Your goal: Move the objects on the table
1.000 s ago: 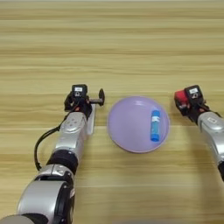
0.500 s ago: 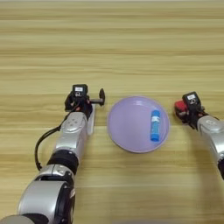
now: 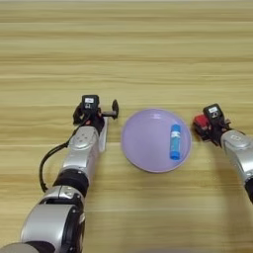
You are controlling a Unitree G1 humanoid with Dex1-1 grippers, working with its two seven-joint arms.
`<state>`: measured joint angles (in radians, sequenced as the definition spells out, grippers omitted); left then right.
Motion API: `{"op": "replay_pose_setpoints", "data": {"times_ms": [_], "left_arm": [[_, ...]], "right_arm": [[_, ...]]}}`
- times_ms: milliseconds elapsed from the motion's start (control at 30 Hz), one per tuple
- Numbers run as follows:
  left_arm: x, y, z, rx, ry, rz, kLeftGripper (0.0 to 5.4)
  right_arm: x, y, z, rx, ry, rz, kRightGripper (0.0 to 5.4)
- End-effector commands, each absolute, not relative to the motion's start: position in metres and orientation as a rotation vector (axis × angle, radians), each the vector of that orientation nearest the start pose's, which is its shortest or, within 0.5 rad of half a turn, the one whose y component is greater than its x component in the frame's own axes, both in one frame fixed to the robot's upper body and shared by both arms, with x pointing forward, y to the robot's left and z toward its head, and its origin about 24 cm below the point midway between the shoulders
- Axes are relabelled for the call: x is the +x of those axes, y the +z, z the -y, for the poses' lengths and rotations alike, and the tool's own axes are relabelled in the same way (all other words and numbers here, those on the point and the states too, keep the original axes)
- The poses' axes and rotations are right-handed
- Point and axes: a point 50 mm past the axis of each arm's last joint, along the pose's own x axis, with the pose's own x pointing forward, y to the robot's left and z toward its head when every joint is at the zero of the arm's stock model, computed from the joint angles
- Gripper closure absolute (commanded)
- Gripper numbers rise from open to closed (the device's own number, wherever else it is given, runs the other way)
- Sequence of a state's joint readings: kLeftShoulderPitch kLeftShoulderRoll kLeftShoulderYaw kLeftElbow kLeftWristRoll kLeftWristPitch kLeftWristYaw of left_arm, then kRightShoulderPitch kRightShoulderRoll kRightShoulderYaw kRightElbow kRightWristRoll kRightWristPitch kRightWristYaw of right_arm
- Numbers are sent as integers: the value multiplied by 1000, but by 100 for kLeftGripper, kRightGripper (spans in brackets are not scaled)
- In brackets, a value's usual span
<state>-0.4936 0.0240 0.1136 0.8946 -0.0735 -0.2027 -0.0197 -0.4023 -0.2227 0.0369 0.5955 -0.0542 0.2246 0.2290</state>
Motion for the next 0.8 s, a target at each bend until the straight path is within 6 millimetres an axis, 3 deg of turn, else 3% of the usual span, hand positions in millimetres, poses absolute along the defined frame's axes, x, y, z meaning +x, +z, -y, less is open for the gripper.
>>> {"op": "replay_pose_setpoints", "data": {"times_ms": [33, 467, 800], "left_arm": [[324, -6, -144, -59, -11, -219, 0], [324, -6, -145, -59, -9, -218, 0], [324, -5, -145, -59, -7, -218, 0]], "right_arm": [[318, 9, 179, -232, 210, -386, 161], [315, 30, 157, -197, 310, -202, 14], [295, 30, 135, -191, 413, -243, 4]]}}
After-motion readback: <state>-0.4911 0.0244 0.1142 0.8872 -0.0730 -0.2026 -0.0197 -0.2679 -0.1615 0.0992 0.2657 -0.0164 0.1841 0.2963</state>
